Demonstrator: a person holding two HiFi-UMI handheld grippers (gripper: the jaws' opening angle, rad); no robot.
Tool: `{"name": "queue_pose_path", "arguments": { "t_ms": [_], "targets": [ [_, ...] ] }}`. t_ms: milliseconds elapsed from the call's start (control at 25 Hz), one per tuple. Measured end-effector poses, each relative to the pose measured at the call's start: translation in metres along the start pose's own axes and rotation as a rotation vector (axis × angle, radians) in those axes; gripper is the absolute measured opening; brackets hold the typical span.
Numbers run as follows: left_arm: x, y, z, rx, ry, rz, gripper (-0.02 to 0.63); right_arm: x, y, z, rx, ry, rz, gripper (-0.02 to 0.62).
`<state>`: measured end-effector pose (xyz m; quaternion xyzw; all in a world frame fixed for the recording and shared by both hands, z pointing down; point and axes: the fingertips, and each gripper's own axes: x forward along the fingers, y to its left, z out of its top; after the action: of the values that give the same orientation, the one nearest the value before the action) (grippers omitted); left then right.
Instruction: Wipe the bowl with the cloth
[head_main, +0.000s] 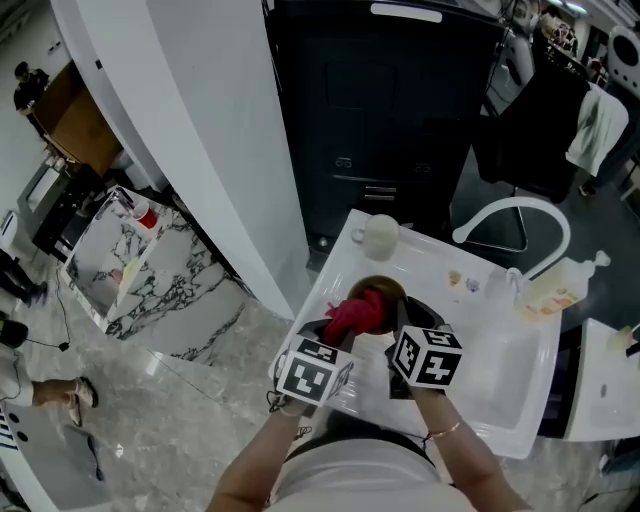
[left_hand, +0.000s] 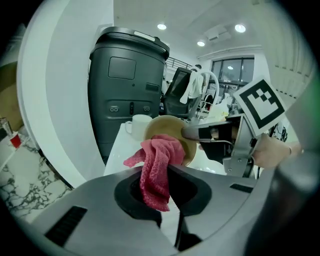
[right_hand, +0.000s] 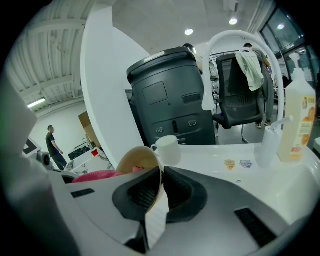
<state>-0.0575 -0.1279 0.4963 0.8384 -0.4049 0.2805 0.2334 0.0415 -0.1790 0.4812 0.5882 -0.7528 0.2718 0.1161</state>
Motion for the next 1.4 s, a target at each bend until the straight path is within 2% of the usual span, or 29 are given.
{"name": "queue_pose_path", "arguments": {
  "t_ms": [640,1000,1400],
  "targets": [
    [-0.025,0.033,0.032,0.022,-0.087,0.113,0.045,-0.008,-0.005,-0.007,-0.006,0.031,-0.02,0.025],
    [-0.041,0.036,0.057,0.046,-0.183,0.128,0.045,-0.006,-0.01,-0.016,0.011,0.066,-0.033,0.018],
    [-0.056,0.046,0.069,-0.008,-0.279,0.142,0.044,0.001,-0.028,-0.037,0.057,0.132,-0.072,0.018]
  ]
}}
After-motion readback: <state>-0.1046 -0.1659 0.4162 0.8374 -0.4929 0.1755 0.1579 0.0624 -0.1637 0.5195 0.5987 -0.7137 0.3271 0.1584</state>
